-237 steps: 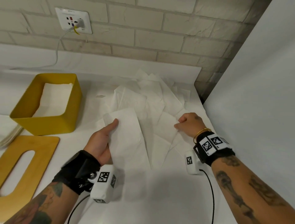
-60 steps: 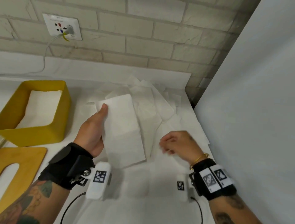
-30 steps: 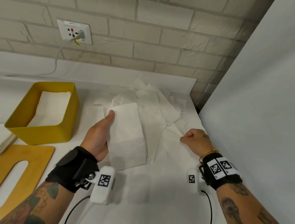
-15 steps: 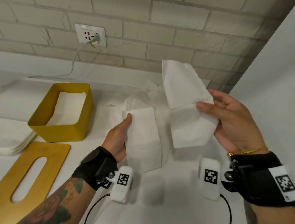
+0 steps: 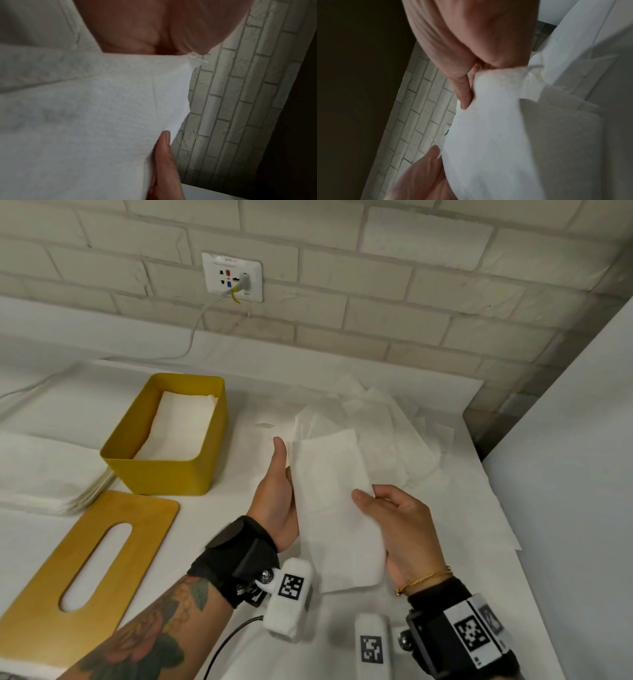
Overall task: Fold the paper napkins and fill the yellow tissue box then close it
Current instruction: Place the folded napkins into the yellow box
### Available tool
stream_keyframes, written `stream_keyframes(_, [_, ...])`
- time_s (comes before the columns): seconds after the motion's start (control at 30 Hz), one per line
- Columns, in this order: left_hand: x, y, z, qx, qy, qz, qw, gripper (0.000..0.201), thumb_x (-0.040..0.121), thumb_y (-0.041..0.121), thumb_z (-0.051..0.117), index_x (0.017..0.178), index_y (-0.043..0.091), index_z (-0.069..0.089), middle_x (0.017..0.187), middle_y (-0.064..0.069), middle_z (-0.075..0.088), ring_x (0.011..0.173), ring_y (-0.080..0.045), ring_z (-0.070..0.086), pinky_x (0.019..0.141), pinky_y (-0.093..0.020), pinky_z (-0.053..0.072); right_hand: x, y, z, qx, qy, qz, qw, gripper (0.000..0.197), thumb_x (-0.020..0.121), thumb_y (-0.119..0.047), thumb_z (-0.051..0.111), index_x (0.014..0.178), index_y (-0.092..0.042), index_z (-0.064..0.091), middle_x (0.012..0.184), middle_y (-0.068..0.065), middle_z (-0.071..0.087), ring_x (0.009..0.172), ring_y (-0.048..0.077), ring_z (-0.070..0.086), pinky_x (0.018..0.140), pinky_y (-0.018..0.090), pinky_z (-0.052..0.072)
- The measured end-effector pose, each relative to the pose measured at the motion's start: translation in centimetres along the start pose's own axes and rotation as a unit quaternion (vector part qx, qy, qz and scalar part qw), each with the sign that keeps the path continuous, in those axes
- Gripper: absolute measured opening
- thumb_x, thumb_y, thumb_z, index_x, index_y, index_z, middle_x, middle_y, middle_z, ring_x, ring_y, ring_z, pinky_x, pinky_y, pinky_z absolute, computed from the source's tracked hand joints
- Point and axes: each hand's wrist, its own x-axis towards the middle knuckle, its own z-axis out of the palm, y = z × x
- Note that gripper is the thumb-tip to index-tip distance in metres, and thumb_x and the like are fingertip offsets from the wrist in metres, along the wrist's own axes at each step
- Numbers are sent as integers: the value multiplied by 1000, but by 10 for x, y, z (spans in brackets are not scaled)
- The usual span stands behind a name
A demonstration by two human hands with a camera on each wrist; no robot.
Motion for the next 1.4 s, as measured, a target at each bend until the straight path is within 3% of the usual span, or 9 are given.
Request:
stream_keyframes(0.13, [-2, 0, 3, 11, -22, 11, 1000, 81, 89, 76, 32, 135, 15, 62, 130, -13, 69, 121, -29, 66, 105, -47, 48, 1, 2, 1, 10, 9, -10, 1000, 4, 84, -6, 79, 82, -7, 75, 82, 12, 77, 80, 21, 72, 81, 38, 58])
stream_keyframes(0.37, [-5, 2, 5, 45, -11, 22, 999, 44, 105, 40, 48, 127, 6, 64, 119, -14, 74, 110, -28, 71, 95, -43, 54, 2, 9, 1, 14, 12, -9, 1000, 5, 83, -8, 80, 84, -8, 75, 83, 11, 77, 83, 23, 72, 91, 45, 59])
stream_keyframes(0.67, [-7, 19, 9, 78, -20, 55, 995, 42, 107, 39, 42, 126, 9, 64, 114, -9, 76, 106, -23, 73, 86, -37, 57, -3, 17, -8, -69, -129, 54, 988, 26, 81, -1, 80, 106, -7, 77, 105, 9, 78, 101, 25, 75, 94, 44, 58])
stream_keyframes(0.83, [-9, 31, 5, 82, -15, 79, 993, 40, 107, 38, 43, 127, 11, 64, 115, -6, 76, 107, -20, 73, 91, -35, 55, -6, 20, -31, -168, -166, 102, 966, 8, 81, -10, 82, 85, -11, 75, 93, 16, 78, 86, 28, 76, 79, 35, 63])
stream_keyframes(0.93, [-12, 30, 5, 87, -29, 77, 993, 42, 106, 39, 44, 129, 10, 63, 118, -8, 75, 110, -22, 71, 94, -37, 54, 1, 4, -43, -220, -153, 16, 963, 65, 61, -44, 93, 118, -26, 66, 111, -5, 75, 104, 8, 70, 89, 27, 56])
stream_keyframes(1.0, [-15, 25, 8, 98, -47, 68, 992, 45, 105, 40, 44, 132, 8, 62, 121, -11, 73, 113, -27, 70, 98, -42, 53, 3, -11, -37, -219, -173, -30, 960, 80, 56, -53, 94, 126, -34, 60, 121, -12, 71, 115, 1, 64, 98, 27, 50])
stream_keyframes(1.2, [-22, 22, 12, 130, -82, 79, 985, 42, 105, 36, 46, 127, 5, 64, 119, -16, 73, 111, -32, 70, 96, -44, 58, 6, -16, 0, -133, -175, -44, 975, 35, 81, -21, 82, 114, -18, 73, 110, 0, 77, 105, 19, 73, 99, 46, 55])
stream_keyframes(1.3, [-23, 30, 2, 133, -66, 103, 984, 39, 105, 30, 47, 130, 3, 61, 121, -18, 72, 112, -34, 70, 95, -44, 58, 7, -9, 7, -106, -187, -11, 977, 30, 79, -19, 80, 108, -12, 75, 107, 6, 78, 103, 23, 74, 100, 49, 54])
stream_keyframes(1.4, [-24, 39, -7, 113, -43, 105, 987, 47, 107, 41, 41, 132, 6, 62, 124, -15, 71, 115, -31, 69, 97, -44, 57, 8, -7, 16, -112, -205, -3, 972, 28, 82, -19, 78, 107, -7, 76, 105, 9, 78, 101, 24, 75, 100, 50, 55])
